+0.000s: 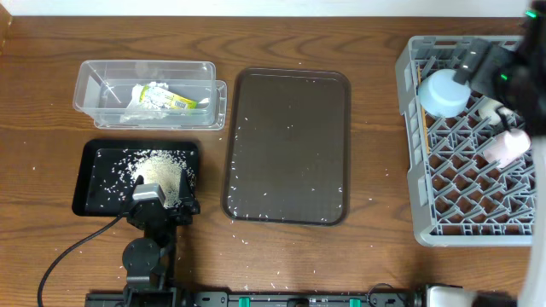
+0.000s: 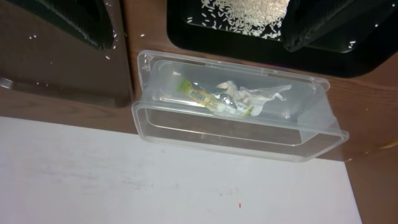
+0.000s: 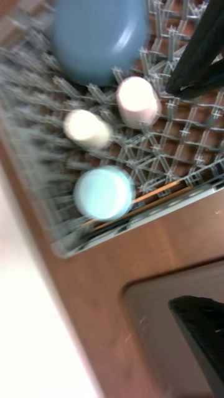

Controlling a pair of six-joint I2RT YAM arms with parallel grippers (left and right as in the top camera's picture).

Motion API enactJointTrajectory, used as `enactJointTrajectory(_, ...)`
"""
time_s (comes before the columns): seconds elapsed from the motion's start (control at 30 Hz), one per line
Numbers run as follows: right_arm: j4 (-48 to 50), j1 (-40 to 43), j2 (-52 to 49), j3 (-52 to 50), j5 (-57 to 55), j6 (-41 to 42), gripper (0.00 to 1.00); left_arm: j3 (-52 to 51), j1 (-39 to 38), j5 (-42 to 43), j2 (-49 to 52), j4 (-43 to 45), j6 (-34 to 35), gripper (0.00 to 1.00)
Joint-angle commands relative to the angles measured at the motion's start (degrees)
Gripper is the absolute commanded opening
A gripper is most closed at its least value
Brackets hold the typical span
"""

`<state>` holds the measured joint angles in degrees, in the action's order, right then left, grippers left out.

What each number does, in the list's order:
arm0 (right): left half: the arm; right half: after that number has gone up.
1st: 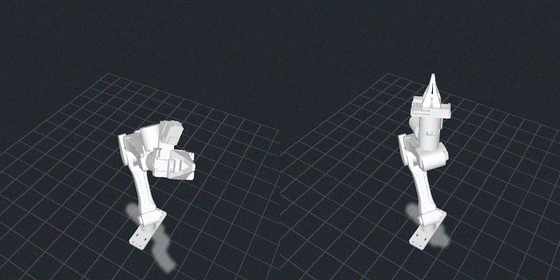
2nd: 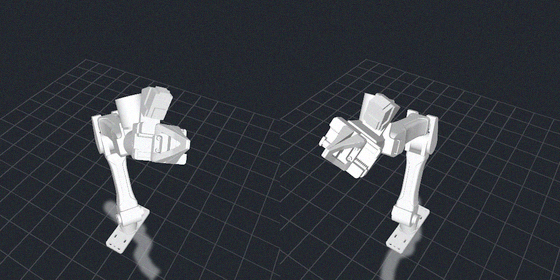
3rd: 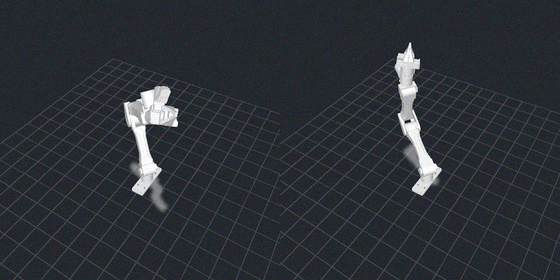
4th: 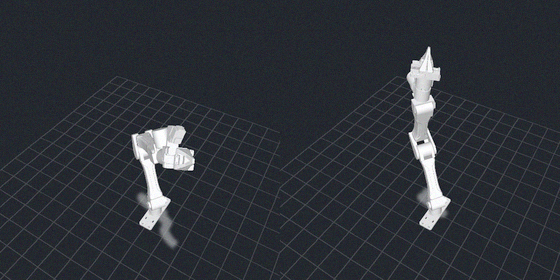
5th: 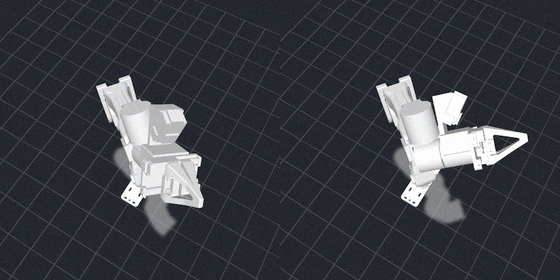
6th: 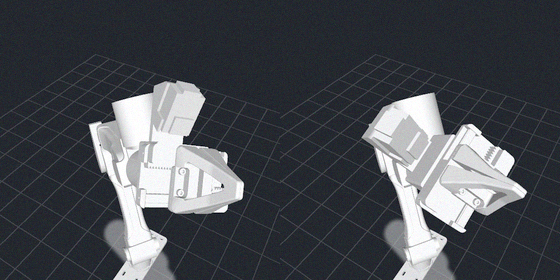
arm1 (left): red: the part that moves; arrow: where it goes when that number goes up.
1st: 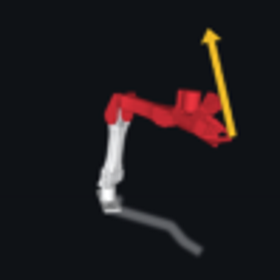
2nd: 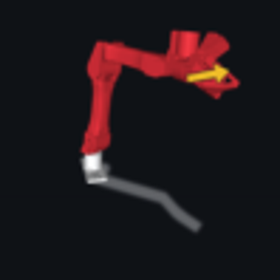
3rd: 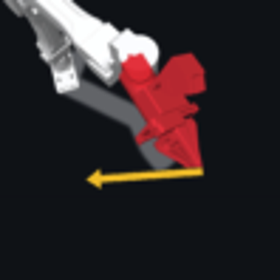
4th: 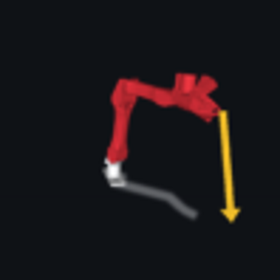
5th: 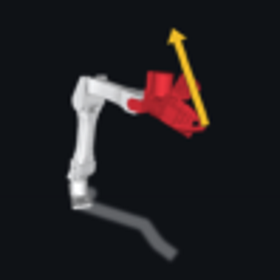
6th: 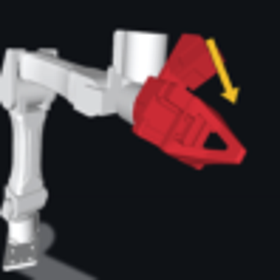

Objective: Sort waste into correct bins and load items into the dishwasher rack

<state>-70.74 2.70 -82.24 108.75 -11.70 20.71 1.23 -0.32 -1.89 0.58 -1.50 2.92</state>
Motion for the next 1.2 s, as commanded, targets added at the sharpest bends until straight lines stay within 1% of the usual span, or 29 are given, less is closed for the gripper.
enactJointTrajectory(0.0, 0.8, -0.9, 7.1, -5.1, -1.1, -1.7, 0.99, -1.0, 0.3, -1.1, -0.3, -2.4, -0.5, 0.89)
enactJointTrajectory(0.1, 5.0, -0.9, 14.8, -12.7, 0.9, -1.7, 0.99, -1.0, 0.3, -1.1, -0.3, -2.4, -0.5, 0.89)
enactJointTrajectory(0.13, 8.9, -0.9, 19.0, -18.0, 2.1, -1.7, 0.99, -1.0, 0.3, -1.1, -0.3, -2.4, -0.5, 0.89)
enactJointTrajectory(0.2, 13.9, -0.9, 23.4, -24.0, 3.6, -1.7, 0.99, -1.0, 0.3, -1.1, -0.3, -2.4, -0.5, 0.89)
enactJointTrajectory(0.37, 29.1, -1.7, 38.2, -44.3, 9.3, -2.6, 0.99, -1.0, 0.2, -1.1, -0.3, -2.4, -0.5, 0.89)
enactJointTrajectory(0.6, 44.2, -3.7, 55.1, -66.3, 15.6, -4.5, 0.99, -1.0, 0.2, -1.1, -0.3, -2.4, -0.5, 0.89)
enactJointTrajectory(0.83, 50.6, -3.8, 64.5, -79.9, 16.3, -4.5, 0.99, -1.0, 0.2, -1.1, -0.3, -2.4, -0.5, 0.89)
enactJointTrajectory(1.07, 57.6, -3.8, 70.2, -90.0, 16.7, -4.0, 0.99, -1.0, 0.2, -1.1, -0.3, -2.4, -0.5, 0.89)
enactJointTrajectory(1.17, 62.5, -3.8, 71.8, -94.3, 17.4, -4.0, 0.99, -1.0, 0.3, -1.1, -0.3, -2.4, -0.5, 0.89)
